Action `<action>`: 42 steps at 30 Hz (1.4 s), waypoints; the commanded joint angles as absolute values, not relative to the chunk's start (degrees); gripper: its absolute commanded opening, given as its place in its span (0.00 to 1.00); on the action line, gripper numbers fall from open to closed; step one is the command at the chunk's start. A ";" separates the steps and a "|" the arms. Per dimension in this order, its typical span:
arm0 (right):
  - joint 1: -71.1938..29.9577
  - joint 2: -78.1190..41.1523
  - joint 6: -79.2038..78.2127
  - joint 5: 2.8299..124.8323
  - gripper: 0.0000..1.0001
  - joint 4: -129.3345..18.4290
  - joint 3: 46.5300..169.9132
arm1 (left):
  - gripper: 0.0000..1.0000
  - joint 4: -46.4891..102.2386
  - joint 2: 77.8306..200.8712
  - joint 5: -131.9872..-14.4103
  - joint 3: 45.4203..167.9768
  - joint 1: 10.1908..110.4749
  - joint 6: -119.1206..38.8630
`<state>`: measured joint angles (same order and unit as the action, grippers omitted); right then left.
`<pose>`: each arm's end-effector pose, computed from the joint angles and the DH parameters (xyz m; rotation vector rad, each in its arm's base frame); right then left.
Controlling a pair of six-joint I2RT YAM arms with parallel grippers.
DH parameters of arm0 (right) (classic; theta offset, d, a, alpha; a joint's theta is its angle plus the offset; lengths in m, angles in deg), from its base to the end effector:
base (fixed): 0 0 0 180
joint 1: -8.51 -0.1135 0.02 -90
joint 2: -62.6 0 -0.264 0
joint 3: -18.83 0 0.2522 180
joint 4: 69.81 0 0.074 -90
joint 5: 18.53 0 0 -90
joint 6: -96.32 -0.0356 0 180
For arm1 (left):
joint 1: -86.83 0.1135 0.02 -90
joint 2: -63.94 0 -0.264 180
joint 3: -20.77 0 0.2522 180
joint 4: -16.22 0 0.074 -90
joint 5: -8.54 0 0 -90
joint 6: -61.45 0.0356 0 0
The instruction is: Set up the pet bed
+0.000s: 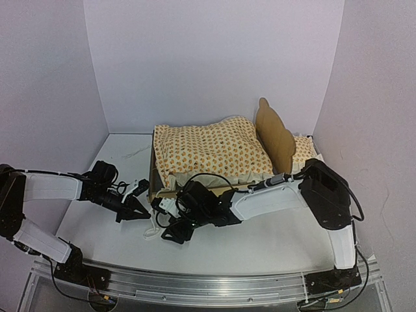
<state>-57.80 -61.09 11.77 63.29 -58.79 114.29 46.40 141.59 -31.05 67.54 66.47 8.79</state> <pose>0.1855 0.4354 0.1448 -1.4421 1.8576 0.7095 0.2031 -0.1046 0.1573 1.3802 1.9155 -1.0017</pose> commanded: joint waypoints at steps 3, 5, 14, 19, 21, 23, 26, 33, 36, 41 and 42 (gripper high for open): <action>-55.85 -66.60 13.88 59.79 0.66 -56.14 118.38 | 0.00 45.07 139.97 -31.36 69.23 66.25 7.89; -55.39 -68.34 13.88 58.89 0.65 -56.14 119.99 | 0.00 44.95 140.13 -31.12 69.29 66.23 7.85; -55.39 -70.67 14.43 59.62 0.52 -53.61 120.25 | 0.00 44.73 140.41 -31.86 69.97 66.27 7.57; -55.73 -69.59 13.98 60.47 0.06 -52.93 118.50 | 0.00 43.91 140.54 -32.48 71.50 66.24 4.34; -55.74 -68.23 11.87 60.79 0.00 -53.09 117.50 | 0.00 44.54 140.62 -32.59 72.95 66.27 3.01; -55.69 -65.60 8.31 62.04 0.00 -53.15 115.35 | 0.00 48.14 140.65 -34.11 76.03 66.26 3.00; -55.36 -60.75 2.01 63.87 0.00 -53.15 110.96 | 0.00 57.12 140.23 -36.76 82.61 66.65 4.90; -53.90 -52.04 -8.12 65.77 0.00 -53.15 103.23 | 0.00 63.68 136.14 -48.14 94.22 70.97 9.78; -52.59 -49.44 -12.04 66.21 0.00 -53.15 99.87 | 0.00 63.21 135.43 -54.37 100.11 71.89 11.47; -49.83 -49.55 -15.49 64.00 0.00 -53.15 99.26 | 0.00 60.04 133.82 -63.71 101.80 75.60 20.23; -49.42 -50.18 -15.52 63.51 0.00 -53.15 100.11 | 0.00 59.85 133.51 -64.54 102.25 76.07 22.56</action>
<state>-51.26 -50.92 -11.22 65.01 -53.48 99.09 60.72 135.58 -55.85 99.87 73.84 13.55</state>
